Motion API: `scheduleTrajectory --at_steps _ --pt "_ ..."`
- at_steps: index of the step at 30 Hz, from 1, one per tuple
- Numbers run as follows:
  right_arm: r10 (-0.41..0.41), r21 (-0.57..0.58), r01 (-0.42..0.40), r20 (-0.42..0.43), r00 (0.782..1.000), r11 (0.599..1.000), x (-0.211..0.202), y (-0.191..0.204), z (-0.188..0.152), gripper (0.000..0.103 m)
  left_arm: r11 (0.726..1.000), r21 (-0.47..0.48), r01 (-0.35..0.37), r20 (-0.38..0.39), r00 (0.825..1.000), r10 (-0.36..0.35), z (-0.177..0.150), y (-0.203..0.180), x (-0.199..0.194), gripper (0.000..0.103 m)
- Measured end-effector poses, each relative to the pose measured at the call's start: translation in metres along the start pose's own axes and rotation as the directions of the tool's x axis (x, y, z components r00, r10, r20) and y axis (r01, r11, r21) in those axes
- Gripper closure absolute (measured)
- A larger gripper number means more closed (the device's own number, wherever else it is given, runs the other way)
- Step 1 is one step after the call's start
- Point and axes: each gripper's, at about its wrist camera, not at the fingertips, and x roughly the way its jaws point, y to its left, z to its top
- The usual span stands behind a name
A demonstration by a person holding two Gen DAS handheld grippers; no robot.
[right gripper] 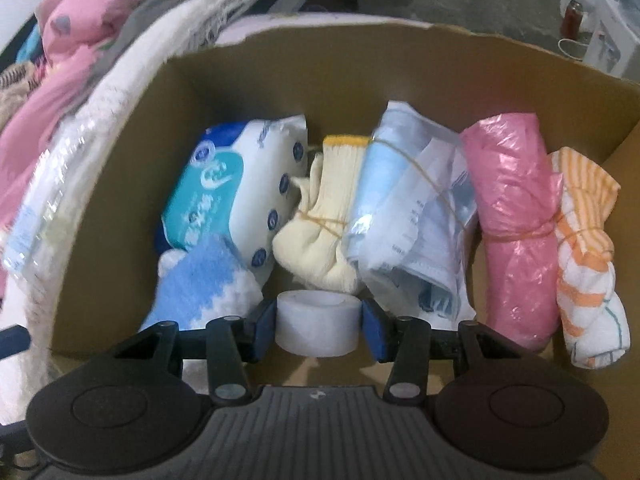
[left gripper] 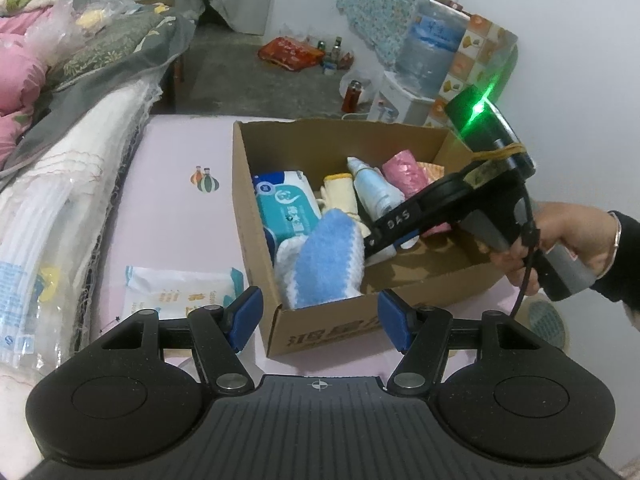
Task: Organize soft objects
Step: 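Withdraw both tools from the box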
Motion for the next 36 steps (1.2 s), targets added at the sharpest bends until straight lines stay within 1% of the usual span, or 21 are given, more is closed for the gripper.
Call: scheduleTrajectory --at_steps 4,6,8,10,14,21,24,27,29,30,32,34,36 --pt "-0.020 0.001 0.020 0.001 1.000 1.000 -0.003 0.006 -0.001 0.070 1.000 0.003 0.002 0.003 1.000 -0.002 0.000 0.001 0.000 0.040" --pt "-0.020 0.013 0.020 -0.010 1.000 1.000 -0.004 0.005 -0.001 0.063 1.000 0.000 0.003 0.005 1.000 -0.003 0.000 0.002 0.000 0.040" --pt "-0.014 0.022 0.014 -0.022 1.000 1.000 -0.006 0.003 -0.005 0.061 1.000 -0.001 0.005 0.004 1.000 -0.005 0.000 0.003 0.001 0.040" --pt "-0.016 0.028 0.017 -0.031 0.999 0.999 -0.002 -0.002 -0.011 0.061 1.000 -0.002 0.006 0.002 1.000 -0.006 -0.001 0.003 0.002 0.040" --pt "-0.006 0.037 0.008 -0.043 0.999 0.999 -0.008 -0.010 -0.015 0.061 1.000 -0.002 0.007 0.000 1.000 -0.007 -0.001 0.003 0.002 0.040" --pt "0.017 0.060 -0.013 -0.068 0.998 0.998 0.000 -0.014 -0.008 0.062 1.000 0.000 0.011 -0.002 1.000 -0.011 -0.002 0.002 0.004 0.039" --pt "0.012 0.083 -0.007 -0.057 0.998 0.996 0.000 -0.019 -0.003 0.061 1.000 -0.001 0.016 -0.006 1.000 -0.016 -0.003 0.000 0.004 0.039" --pt "0.032 0.111 -0.030 -0.011 0.999 0.993 -0.020 -0.024 -0.007 0.061 1.000 0.006 0.021 -0.003 1.000 -0.021 -0.005 -0.003 0.002 0.039" --pt "0.061 0.125 -0.068 0.058 0.996 0.990 -0.046 -0.030 -0.017 0.059 1.000 0.015 0.026 0.005 1.000 -0.026 -0.007 -0.006 -0.001 0.038" --pt "0.074 0.126 -0.086 0.092 0.993 0.988 -0.059 -0.032 -0.024 0.057 0.999 0.021 0.032 0.006 0.999 -0.032 -0.008 -0.008 -0.002 0.037" --pt "0.097 0.119 -0.117 0.163 0.982 0.986 -0.089 -0.034 -0.044 0.057 0.998 0.030 0.047 0.005 0.999 -0.047 -0.013 -0.014 -0.004 0.035" --pt "0.126 0.098 -0.149 0.207 0.970 0.984 -0.113 -0.032 -0.064 0.056 0.997 0.044 0.067 -0.004 0.998 -0.067 -0.021 -0.022 -0.004 0.033" --pt "0.167 0.075 -0.188 0.229 0.959 0.979 -0.132 -0.030 -0.085 0.054 0.994 0.064 0.083 -0.021 0.996 -0.082 -0.030 -0.033 -0.001 0.033"
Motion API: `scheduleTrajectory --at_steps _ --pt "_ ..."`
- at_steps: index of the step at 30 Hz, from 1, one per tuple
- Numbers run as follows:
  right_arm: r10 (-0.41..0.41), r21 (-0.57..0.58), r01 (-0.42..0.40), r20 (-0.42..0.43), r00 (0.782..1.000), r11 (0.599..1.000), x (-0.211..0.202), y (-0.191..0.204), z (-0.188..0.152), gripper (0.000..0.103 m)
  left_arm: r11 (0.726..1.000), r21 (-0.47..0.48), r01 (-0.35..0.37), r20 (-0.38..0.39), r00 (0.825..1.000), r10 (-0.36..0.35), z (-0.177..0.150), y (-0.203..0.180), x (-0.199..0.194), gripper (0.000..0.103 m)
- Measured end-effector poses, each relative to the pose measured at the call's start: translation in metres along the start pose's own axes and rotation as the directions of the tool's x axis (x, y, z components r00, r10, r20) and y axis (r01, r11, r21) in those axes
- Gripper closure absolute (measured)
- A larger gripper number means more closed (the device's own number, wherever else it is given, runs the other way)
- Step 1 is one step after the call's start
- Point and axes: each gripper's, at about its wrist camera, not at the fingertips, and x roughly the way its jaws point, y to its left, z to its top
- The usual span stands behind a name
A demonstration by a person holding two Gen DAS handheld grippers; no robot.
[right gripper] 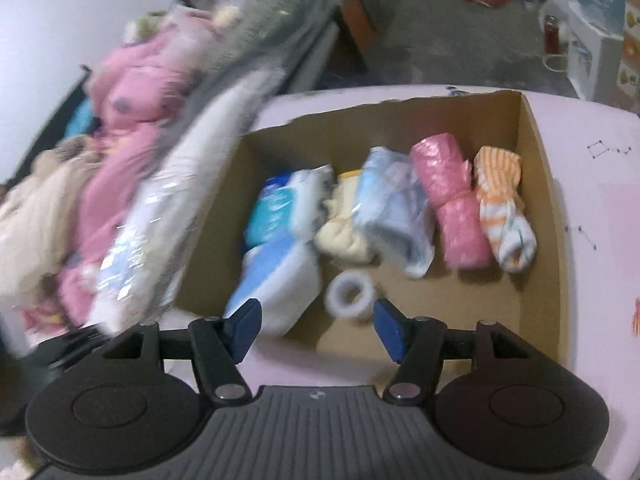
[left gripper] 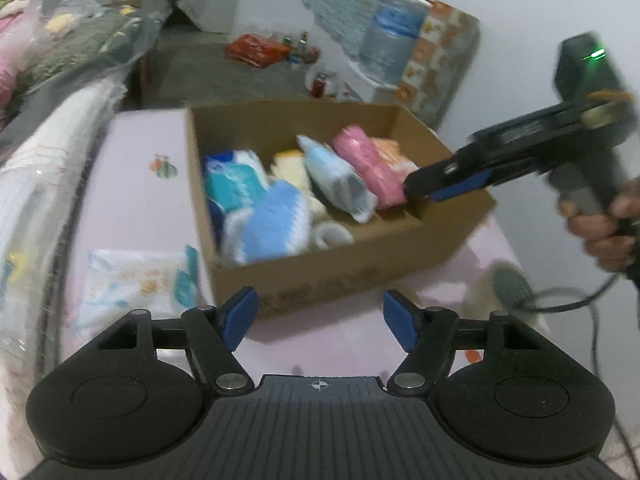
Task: Organize soft objects
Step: 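Withdraw both tools from the box, then lower the right gripper toward the round beige sponge puff on the table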
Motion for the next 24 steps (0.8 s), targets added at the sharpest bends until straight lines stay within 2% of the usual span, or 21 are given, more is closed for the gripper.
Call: scheduleTrajectory --at_steps 5,9,12,17,21,24 --pt "0.049 0.039 -0.048 -0.037 0.998 0.998 -0.010 -0.001 -0.039 0.054 0.998 0.043 0.048 -0.047 0.998 -0.046 -0.021 -0.031 0.019 0.028" --pt "-0.005 0.091 0.016 -0.110 0.994 0.996 0.015 -0.017 -0.049 0.054 0.994 0.100 0.052 -0.102 0.994 -0.042 -0.037 -0.059 0.047 0.028" --pt "-0.055 0.110 0.075 -0.173 0.983 0.991 0.041 -0.027 -0.048 0.054 0.991 0.133 0.024 -0.127 0.992 -0.007 -0.047 -0.074 0.068 0.028" --pt "-0.124 0.087 0.147 -0.230 0.965 0.985 0.075 -0.033 -0.049 0.054 0.984 0.178 -0.027 -0.111 0.993 0.048 -0.055 -0.088 0.090 0.030" --pt "-0.165 0.055 0.184 -0.249 0.954 0.981 0.097 -0.037 -0.049 0.053 0.979 0.187 -0.075 -0.090 0.992 0.093 -0.058 -0.090 0.099 0.034" --pt "-0.182 0.028 0.193 -0.223 0.958 0.981 0.103 -0.033 -0.046 0.050 0.976 0.199 -0.093 -0.077 0.991 0.110 -0.059 -0.092 0.101 0.035"
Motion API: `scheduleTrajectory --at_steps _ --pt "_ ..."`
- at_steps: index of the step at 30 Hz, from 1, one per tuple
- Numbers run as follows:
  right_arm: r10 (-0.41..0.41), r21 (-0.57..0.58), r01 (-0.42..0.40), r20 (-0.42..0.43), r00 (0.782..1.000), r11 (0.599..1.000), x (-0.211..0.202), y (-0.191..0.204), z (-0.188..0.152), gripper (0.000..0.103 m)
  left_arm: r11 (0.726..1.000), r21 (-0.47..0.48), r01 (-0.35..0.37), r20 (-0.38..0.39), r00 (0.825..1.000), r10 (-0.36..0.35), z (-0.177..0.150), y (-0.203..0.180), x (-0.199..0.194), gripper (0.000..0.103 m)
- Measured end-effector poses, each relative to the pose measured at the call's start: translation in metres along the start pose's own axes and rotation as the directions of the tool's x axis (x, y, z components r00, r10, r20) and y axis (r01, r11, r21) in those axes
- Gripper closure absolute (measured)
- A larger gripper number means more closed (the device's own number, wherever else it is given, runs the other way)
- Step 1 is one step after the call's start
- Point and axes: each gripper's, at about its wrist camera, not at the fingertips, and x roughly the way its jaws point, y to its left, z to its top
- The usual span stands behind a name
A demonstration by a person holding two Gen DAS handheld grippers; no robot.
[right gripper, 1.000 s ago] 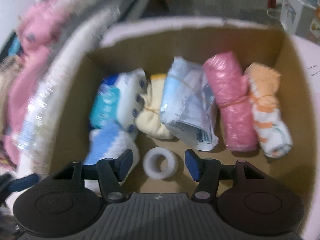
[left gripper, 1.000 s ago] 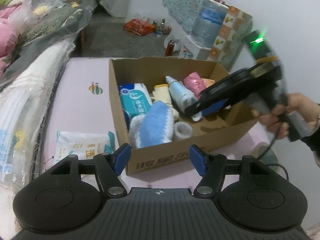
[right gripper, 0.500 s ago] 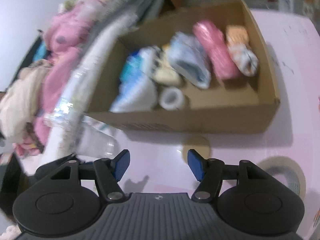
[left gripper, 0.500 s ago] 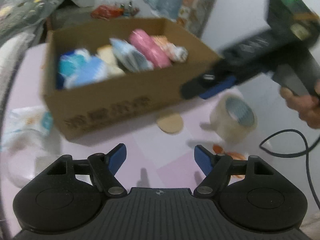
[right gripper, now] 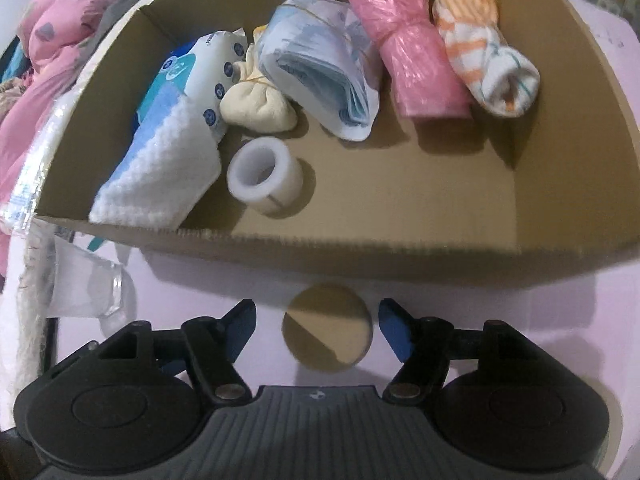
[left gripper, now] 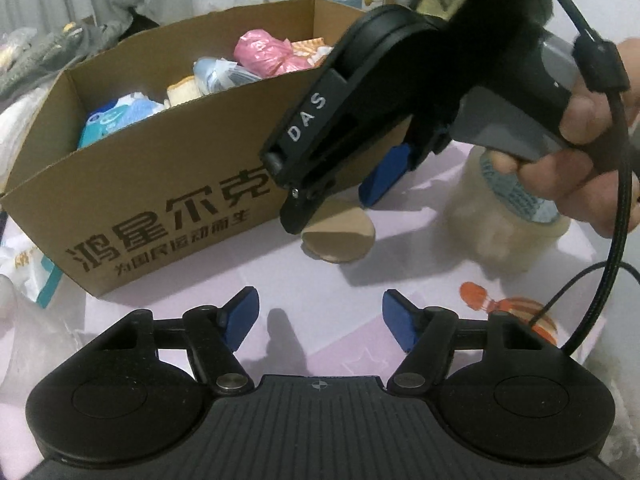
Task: Organize soft objects
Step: 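Lower the right gripper toward the round beige sponge puff on the table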
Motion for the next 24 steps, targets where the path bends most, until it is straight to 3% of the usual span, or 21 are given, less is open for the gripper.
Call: scheduleTrajectory --at_steps 11,19,24 --pt "0.156 -0.032 -0.159 -0.068 0.985 0.987 0.008 0.021 -0.016 0.047 1.000 -0.009 0.020 -0.026 0.999 -0.020 -0.007 -0.003 0.003 0.051" --pt "0.241 0.047 -0.238 -0.068 0.968 0.970 0.009 0.017 -0.028 0.047 1.000 -0.025 0.010 -0.028 1.000 -0.011 -0.017 -0.003 -0.003 0.054" --pt "0.249 0.093 -0.244 -0.051 0.967 0.965 0.008 0.010 -0.028 0.049 1.000 -0.010 0.007 -0.021 1.000 -0.008 -0.026 -0.005 -0.008 0.054"
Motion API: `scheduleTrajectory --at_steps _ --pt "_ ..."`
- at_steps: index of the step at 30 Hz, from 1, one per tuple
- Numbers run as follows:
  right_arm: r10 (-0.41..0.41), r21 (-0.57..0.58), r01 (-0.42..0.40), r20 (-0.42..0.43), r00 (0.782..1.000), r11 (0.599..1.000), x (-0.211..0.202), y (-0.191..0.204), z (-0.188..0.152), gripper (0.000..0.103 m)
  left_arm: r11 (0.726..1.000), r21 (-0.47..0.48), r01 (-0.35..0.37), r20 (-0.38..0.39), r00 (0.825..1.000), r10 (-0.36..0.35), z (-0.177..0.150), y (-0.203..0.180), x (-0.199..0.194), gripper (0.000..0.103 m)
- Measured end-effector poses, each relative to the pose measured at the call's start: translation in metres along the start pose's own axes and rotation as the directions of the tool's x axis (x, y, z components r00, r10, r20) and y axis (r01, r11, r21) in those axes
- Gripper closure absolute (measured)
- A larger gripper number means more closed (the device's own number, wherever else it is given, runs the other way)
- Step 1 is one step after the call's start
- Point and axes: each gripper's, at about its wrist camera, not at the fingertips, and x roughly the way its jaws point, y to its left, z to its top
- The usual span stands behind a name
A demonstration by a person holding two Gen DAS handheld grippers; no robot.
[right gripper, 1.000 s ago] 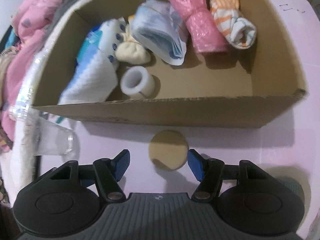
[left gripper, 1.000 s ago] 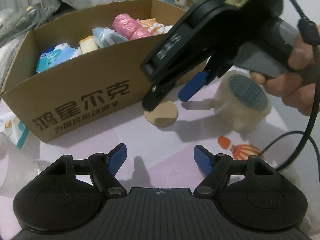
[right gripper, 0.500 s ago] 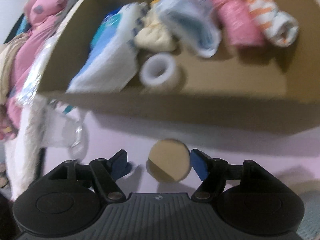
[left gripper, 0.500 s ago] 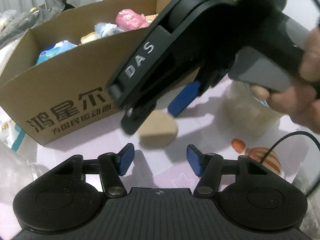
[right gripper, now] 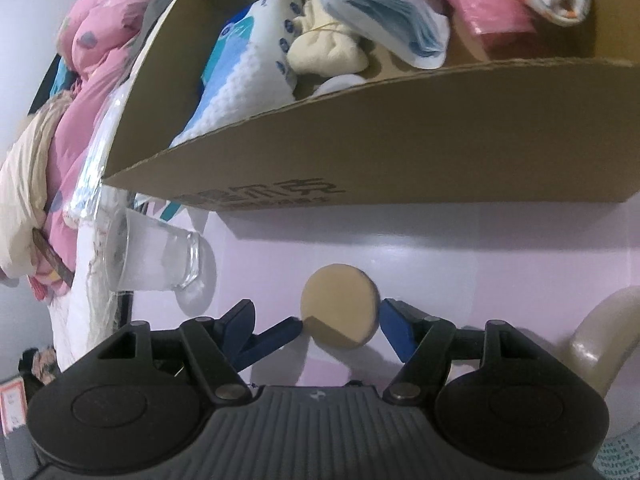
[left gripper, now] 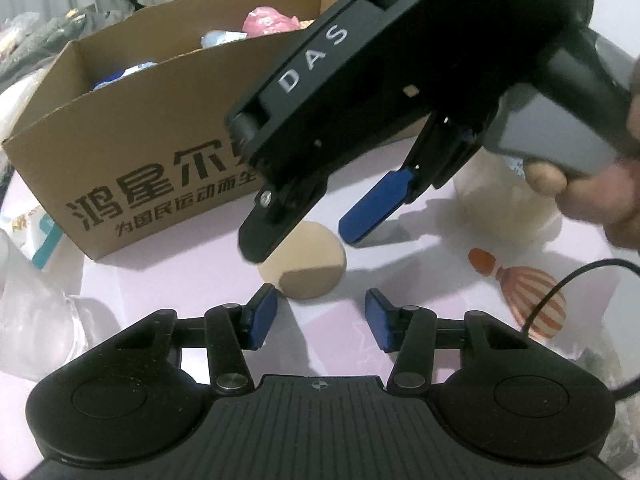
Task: Organize soft objects
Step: 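Lower the right gripper toward the round beige sponge puff on the table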
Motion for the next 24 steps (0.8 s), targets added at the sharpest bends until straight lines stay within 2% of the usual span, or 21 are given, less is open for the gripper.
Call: scheduleTrajectory --at_steps 6,8,9,15,22,23,24 --pt "0.002 0.030 -0.003 0.029 1.000 1.000 -0.004 -0.007 0.002 0.055 0.999 0.027 -0.034 0.031 0.999 0.033 0.000 -0.005 -0.003 0.054" --pt "0.013 0.028 -0.014 0.030 0.999 1.000 -0.002 -0.007 0.002 0.056 0.999 0.036 -0.039 0.035 0.999 0.038 -0.003 -0.011 -0.005 0.059" --pt "0.022 0.029 -0.023 0.026 0.999 0.999 -0.001 -0.007 0.002 0.059 0.998 0.042 -0.037 0.034 0.999 0.036 -0.003 -0.012 -0.004 0.059" --pt "0.045 0.006 -0.045 0.036 0.998 0.999 0.001 -0.005 0.001 0.058 1.000 0.030 -0.006 0.042 0.999 0.005 0.001 -0.003 0.003 0.059" --pt "0.154 0.051 -0.155 0.036 0.987 0.987 0.001 -0.016 0.000 0.058 0.999 0.036 0.003 0.046 0.999 -0.005 0.000 0.005 0.003 0.059" --pt "0.170 0.054 -0.171 0.034 0.985 0.984 0.001 -0.016 0.000 0.062 0.999 0.034 0.005 0.045 0.999 -0.007 0.000 0.006 0.003 0.060" --pt "0.207 0.062 -0.208 0.022 0.978 0.976 0.001 -0.016 0.000 0.072 0.999 0.032 0.010 0.043 0.999 -0.012 0.000 0.006 0.003 0.060"
